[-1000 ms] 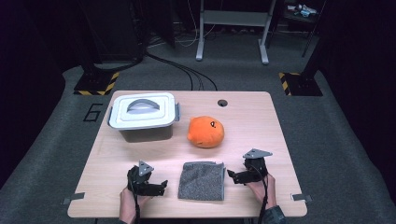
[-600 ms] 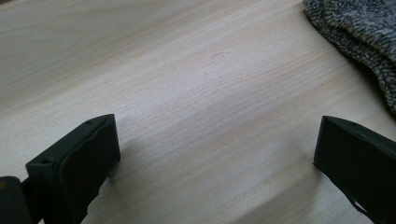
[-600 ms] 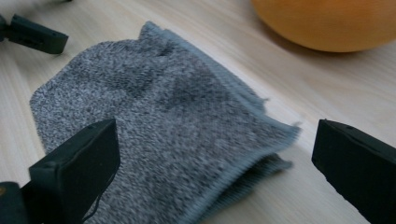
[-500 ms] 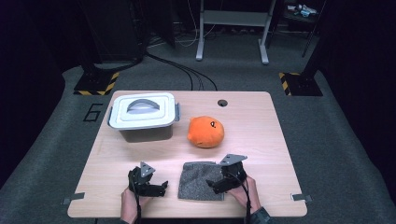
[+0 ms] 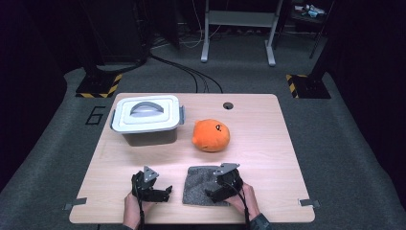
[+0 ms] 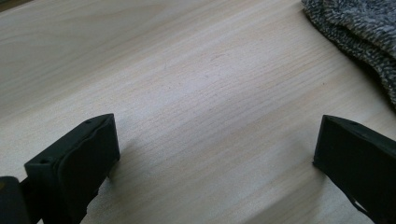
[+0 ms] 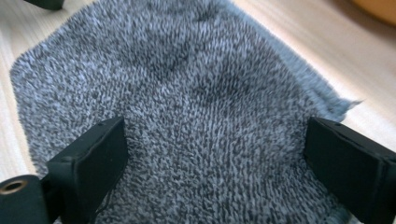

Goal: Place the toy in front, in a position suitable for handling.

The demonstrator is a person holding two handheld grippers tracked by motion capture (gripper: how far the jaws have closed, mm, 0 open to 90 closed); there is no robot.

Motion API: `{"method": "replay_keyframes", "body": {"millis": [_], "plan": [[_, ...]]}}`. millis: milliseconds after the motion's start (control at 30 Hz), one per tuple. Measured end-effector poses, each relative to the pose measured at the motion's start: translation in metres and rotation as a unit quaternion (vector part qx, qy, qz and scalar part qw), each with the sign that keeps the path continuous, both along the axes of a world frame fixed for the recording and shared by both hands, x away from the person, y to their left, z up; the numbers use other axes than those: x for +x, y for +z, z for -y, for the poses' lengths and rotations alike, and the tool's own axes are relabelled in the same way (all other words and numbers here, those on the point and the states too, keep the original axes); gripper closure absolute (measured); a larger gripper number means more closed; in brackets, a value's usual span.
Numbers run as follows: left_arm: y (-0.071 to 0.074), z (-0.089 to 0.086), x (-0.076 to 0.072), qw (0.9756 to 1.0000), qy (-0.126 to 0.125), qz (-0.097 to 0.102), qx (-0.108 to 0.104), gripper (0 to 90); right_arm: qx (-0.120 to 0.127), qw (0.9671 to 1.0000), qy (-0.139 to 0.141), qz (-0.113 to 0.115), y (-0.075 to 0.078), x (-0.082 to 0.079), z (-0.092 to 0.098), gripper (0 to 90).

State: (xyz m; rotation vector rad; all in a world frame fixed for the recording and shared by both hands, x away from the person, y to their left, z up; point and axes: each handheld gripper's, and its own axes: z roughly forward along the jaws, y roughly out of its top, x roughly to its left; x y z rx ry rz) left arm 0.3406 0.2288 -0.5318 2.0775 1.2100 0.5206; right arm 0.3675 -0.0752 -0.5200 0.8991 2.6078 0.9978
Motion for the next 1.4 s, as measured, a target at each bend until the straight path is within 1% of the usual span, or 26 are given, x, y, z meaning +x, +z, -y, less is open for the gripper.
{"method": "replay_keyframes", "body": {"millis": [33, 133, 167, 200, 233, 267, 367, 400, 433, 500, 533, 567, 600, 633, 733, 800, 867, 1033, 1067, 1100, 1133, 1167, 1267, 1333, 1400], "plan": [[0.0, 0.0, 0.0, 1.0, -0.003, -0.001, 0.001, 0.1, -0.001, 1.0, 0.003, 0.008, -0.001, 0.0, 0.001, 8.9], [0.0, 0.0, 0.0, 1.0, -0.006, -0.004, 0.001, 0.2, 0.004, 1.0, 0.0, 0.006, -0.001, -0.001, 0.002, 10.9], [0.0, 0.0, 0.0, 1.0, -0.005, -0.004, 0.001, 0.2, 0.005, 0.9999, 0.0, 0.009, -0.001, -0.001, 0.002, 12.7], [0.0, 0.0, 0.0, 1.0, -0.005, -0.003, 0.0, 0.2, 0.006, 1.0, 0.001, 0.007, -0.001, -0.002, 0.003, 14.4], [0.0, 0.0, 0.0, 1.0, -0.005, -0.003, 0.001, 0.2, 0.008, 0.9999, 0.0, 0.013, -0.001, -0.002, 0.003, 15.4], [0.0, 0.0, 0.0, 1.0, -0.005, -0.003, 0.001, 0.2, 0.011, 0.9999, 0.0, 0.013, -0.001, -0.002, 0.003, 18.0], [0.0, 0.0, 0.0, 1.0, -0.005, -0.003, 0.001, 0.2, 0.012, 0.9999, -0.001, 0.012, 0.001, -0.003, 0.005, 28.7], [0.0, 0.0, 0.0, 1.0, -0.004, -0.003, 0.0, 0.2, 0.014, 0.9998, 0.002, 0.013, 0.001, -0.003, 0.006, 33.9], [0.0, 0.0, 0.0, 1.0, -0.005, -0.003, 0.0, 0.2, 0.018, 0.9998, 0.0, 0.009, 0.001, -0.004, 0.006, 38.0], [0.0, 0.0, 0.0, 1.0, -0.005, -0.003, 0.0, 0.2, 0.024, 0.9996, 0.001, 0.012, 0.002, -0.003, 0.009, 47.7], [0.0, 0.0, 0.0, 1.0, -0.005, -0.003, 0.001, 0.2, 0.031, 0.9995, -0.003, 0.009, 0.001, -0.003, 0.01, 51.8], [0.0, 0.0, 0.0, 1.0, -0.004, -0.003, 0.0, 0.2, 0.037, 0.9993, -0.003, 0.005, 0.001, -0.003, 0.011, 55.1], [0.0, 0.0, 0.0, 1.0, -0.004, -0.003, 0.0, 0.2, 0.039, 0.9992, 0.001, 0.009, 0.001, -0.002, 0.012, 58.7], [0.0, 0.0, 0.0, 1.0, -0.004, -0.003, 0.0, 0.2, 0.042, 0.9991, 0.003, 0.003, 0.001, -0.002, 0.012, 61.7], [0.0, 0.0, 0.0, 1.0, -0.004, -0.003, 0.0, 0.2, 0.053, 0.9986, 0.002, -0.001, 0.001, -0.003, 0.013, 68.3], [0.0, 0.0, 0.0, 1.0, -0.004, -0.003, 0.0, 0.3, 0.055, 0.9985, 0.005, 0.001, 0.001, -0.003, 0.014, 70.9], [0.0, 0.0, 0.0, 1.0, -0.004, -0.003, 0.0, 0.2, 0.062, 0.9981, 0.0, 0.007, 0.003, -0.002, 0.016, 73.0], [0.0, 0.0, 0.0, 1.0, -0.004, -0.003, 0.0, 0.2, 0.068, 0.9976, -0.006, 0.013, 0.008, -0.002, 0.023, 73.7], [0.0, 0.0, 0.0, 1.0, -0.005, -0.003, 0.001, 0.2, 0.073, 0.9972, -0.014, 0.013, 0.01, -0.002, 0.025, 73.8], [0.0, 0.0, 0.0, 1.0, -0.004, -0.003, -0.001, 0.2, 0.072, 0.9972, -0.013, 0.016, 0.011, -0.001, 0.028, 73.8], [0.0, 0.0, 0.0, 1.0, -0.004, -0.003, 0.0, 0.2, 0.076, 0.9968, -0.021, 0.016, 0.013, -0.001, 0.031, 73.9], [0.0, 0.0, 0.0, 1.0, -0.004, -0.003, 0.001, 0.2, 0.077, 0.9966, -0.022, 0.02, 0.015, 0.0, 0.035, 73.9], [0.0, 0.0, 0.0, 1.0, -0.004, -0.003, 0.0, 0.2, 0.077, 0.9962, -0.034, 0.024, 0.02, 0.001, 0.047, 73.9], [0.0, 0.0, 0.0, 1.0, -0.004, -0.003, 0.0, 0.2, 0.078, 0.9955, -0.045, 0.03, 0.022, 0.002, 0.054, 73.9], [0.0, 0.0, 0.0, 1.0, -0.004, -0.003, 0.001, 0.2, 0.08, 0.9947, -0.057, 0.031, 0.024, 0.002, 0.064, 73.8]]}}
